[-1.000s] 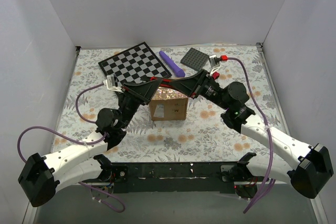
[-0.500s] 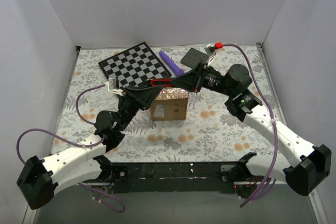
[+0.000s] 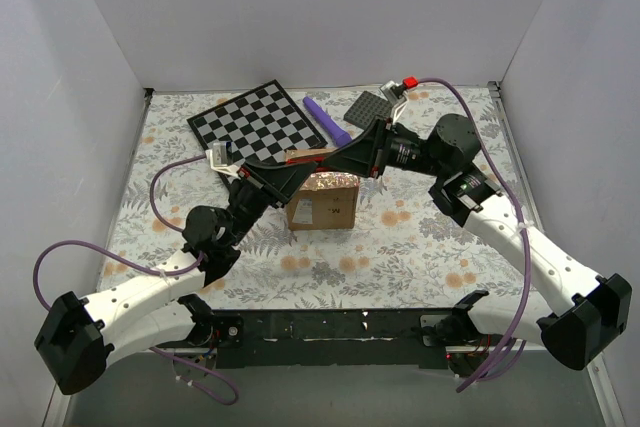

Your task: Unpack the express box

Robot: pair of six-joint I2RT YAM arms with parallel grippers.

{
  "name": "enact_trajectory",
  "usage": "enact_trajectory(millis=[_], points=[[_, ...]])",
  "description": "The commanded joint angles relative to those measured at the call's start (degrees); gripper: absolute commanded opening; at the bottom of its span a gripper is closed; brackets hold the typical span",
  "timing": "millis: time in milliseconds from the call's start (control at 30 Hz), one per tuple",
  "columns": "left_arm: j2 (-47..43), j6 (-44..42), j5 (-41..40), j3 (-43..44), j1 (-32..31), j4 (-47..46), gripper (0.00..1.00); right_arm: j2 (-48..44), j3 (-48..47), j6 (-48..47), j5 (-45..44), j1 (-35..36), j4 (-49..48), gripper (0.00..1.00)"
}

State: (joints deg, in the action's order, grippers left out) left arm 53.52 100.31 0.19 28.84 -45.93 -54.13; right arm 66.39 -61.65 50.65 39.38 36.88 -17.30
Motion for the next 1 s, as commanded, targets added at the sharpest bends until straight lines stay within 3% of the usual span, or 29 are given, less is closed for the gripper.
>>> enact_trajectory(millis=[0,33,133,167,267,500,967], points=[[0.9,-2.3,0.7,3.8,-0.2,2.5,0.0,-0.5,-1.5,-2.6,-0.5,0.2,0.0,0.21],[0.9,-2.2,0.5,3.9,-0.2,3.3,0.0,-0.7,-0.6,-2.1,-0.7,0.2,-0.9,0.43],[-0.2,-2.1,-6.0,2.8,-0.2,2.8,0.0,-2.4,1.9,-0.2,-3.3,0.2,-4.0,0.64],[-0.6,-2.1,-7.3,2.5,-0.2,2.4,0.0,-3.3,2.7,0.6,-5.0,0.1,-5.2,0.66],[-0.7,-2.4,-10.1,2.4,-0.2,1.3,0.0,-4.6,7.0,4.3,-7.7,0.1,-11.2,0.69],[1.7,-1.9,-10.0,2.2,-0.2,-2.0,0.0,-5.0,12.2,10.3,-11.9,0.3,-22.5,0.66],[3.4,-0.8,-8.1,1.2,-0.3,-4.9,0.0,0.4,11.0,12.9,-15.3,0.7,-29.4,0.66]])
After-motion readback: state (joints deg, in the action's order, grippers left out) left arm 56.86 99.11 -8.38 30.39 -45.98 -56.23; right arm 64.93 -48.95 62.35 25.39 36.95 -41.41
